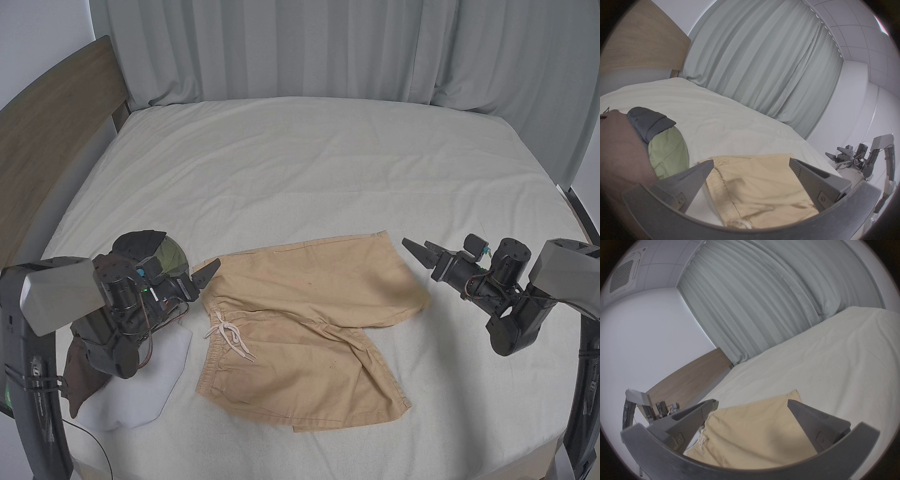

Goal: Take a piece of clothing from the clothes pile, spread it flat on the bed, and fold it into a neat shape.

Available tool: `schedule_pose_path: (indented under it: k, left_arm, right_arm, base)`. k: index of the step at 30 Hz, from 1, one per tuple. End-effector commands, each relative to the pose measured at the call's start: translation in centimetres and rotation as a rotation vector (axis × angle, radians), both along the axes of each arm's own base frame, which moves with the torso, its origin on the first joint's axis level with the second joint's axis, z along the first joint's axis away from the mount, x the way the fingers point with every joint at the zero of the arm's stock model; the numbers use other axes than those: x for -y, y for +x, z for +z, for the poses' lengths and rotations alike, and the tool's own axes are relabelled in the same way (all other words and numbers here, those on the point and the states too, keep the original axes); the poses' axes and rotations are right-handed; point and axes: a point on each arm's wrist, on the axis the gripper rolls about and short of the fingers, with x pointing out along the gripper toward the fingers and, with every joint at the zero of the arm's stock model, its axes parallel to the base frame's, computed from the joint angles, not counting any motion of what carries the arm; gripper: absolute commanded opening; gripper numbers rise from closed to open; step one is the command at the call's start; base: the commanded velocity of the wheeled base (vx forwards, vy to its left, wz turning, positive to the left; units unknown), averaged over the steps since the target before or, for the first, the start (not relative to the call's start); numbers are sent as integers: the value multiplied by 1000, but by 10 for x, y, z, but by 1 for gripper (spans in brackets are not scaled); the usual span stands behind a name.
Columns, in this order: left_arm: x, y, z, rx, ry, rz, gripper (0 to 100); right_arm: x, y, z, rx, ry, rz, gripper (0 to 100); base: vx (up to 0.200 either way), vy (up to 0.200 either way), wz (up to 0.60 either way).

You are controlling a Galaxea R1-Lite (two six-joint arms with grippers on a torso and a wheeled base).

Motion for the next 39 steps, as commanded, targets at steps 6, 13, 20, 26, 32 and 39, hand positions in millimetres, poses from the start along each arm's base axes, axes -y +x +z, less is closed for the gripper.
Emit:
schedule_pose_path:
  k: [6,13,20,26,32,39]
  left_arm:
    - [-37,-91,68,37,37,-133,100]
    - [-41,-99,58,24,98,-166,100]
    - [-39,-101,60,34,106,-186,100]
    - [-38,-104,56,16,105,-201,100]
    - [-39,-129,37,-24,187,-326,100]
    - [-41,-131,19,85,354,-475,100]
  right_arm:
    - [6,-91,-1,-172,-91,88,100]
    - [2,-101,-9,-186,-144,111,100]
    - [-2,-103,-6,-174,-146,121,100]
    - [-2,-104,-9,-194,-142,120,100]
    - [0,-113,-17,-243,-149,127,100]
    - [1,-129,-27,-318,-162,145,100]
  base:
    - [0,0,0]
    - [0,0,0]
    - [0,0,0]
    - [0,0,0]
    - [0,0,0]
    - [0,0,0]
